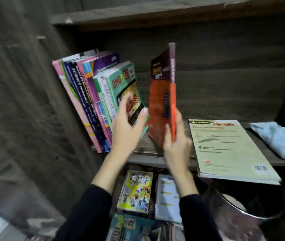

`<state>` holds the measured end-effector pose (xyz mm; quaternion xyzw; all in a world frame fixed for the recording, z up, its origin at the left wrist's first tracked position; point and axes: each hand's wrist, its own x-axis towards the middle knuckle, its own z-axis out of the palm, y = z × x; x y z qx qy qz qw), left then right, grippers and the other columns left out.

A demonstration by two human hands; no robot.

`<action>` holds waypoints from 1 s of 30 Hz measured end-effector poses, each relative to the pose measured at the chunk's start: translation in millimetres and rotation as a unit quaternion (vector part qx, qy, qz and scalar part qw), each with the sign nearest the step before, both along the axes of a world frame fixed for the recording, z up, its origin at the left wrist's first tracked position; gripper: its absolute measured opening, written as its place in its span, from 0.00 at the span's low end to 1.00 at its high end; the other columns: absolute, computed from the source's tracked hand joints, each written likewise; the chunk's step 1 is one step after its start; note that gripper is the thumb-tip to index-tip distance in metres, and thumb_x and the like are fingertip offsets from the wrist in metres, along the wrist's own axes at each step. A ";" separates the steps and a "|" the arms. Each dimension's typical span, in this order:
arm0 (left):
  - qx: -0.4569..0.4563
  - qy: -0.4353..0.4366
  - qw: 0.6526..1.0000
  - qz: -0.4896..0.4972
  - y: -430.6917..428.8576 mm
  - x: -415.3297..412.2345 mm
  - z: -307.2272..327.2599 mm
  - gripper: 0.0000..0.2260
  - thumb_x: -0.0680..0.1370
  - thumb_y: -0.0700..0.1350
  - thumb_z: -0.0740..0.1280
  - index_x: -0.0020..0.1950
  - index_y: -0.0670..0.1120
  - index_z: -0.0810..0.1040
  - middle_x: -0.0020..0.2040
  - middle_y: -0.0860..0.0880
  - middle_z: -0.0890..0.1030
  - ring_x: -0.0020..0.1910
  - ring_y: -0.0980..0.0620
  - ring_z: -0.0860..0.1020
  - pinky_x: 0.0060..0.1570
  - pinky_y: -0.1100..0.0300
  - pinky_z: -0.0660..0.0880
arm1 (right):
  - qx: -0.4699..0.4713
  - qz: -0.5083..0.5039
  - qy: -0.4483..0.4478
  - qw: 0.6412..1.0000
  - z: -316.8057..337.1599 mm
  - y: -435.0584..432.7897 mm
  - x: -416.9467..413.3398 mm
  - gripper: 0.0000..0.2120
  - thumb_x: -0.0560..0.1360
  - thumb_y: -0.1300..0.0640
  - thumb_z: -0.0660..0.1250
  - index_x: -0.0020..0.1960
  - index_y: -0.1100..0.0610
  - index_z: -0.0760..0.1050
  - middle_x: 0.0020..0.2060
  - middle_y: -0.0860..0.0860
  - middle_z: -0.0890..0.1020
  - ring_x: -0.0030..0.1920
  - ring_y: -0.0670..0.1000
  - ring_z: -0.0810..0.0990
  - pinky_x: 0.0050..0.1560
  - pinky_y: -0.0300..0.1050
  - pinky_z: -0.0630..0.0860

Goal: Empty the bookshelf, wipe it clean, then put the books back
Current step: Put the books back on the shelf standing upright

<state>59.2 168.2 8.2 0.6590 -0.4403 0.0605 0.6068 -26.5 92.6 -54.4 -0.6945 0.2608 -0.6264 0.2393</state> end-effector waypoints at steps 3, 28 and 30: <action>0.000 -0.087 0.996 -0.010 -9.3 6.1 36.5 0.43 0.73 0.52 0.72 0.77 0.47 0.48 0.77 0.47 0.56 0.75 0.54 0.56 0.73 0.56 0.55 | -0.059 0.003 0.037 0.998 -12.2 21.0 30.4 0.26 0.72 0.61 0.59 0.70 0.55 0.63 0.50 0.58 0.84 0.35 0.57 0.83 0.35 0.43 0.71; 0.208 -0.360 0.904 0.104 26.3 97.9 49.6 0.46 0.64 0.71 0.62 0.76 0.51 0.55 0.76 0.51 0.59 0.75 0.50 0.56 0.72 0.43 0.49 | 0.194 0.341 0.291 0.873 -45.4 3.4 64.2 0.53 0.70 0.66 0.71 0.71 0.27 0.40 0.77 0.45 0.50 0.75 0.51 0.58 0.71 0.55 0.64; 0.227 -0.375 0.894 0.094 28.6 98.8 51.9 0.46 0.64 0.70 0.65 0.76 0.52 0.55 0.76 0.52 0.58 0.75 0.51 0.54 0.72 0.42 0.48 | 0.211 0.336 0.285 0.873 -45.4 4.4 63.6 0.53 0.69 0.67 0.72 0.74 0.31 0.43 0.75 0.45 0.58 0.71 0.50 0.64 0.69 0.56 0.67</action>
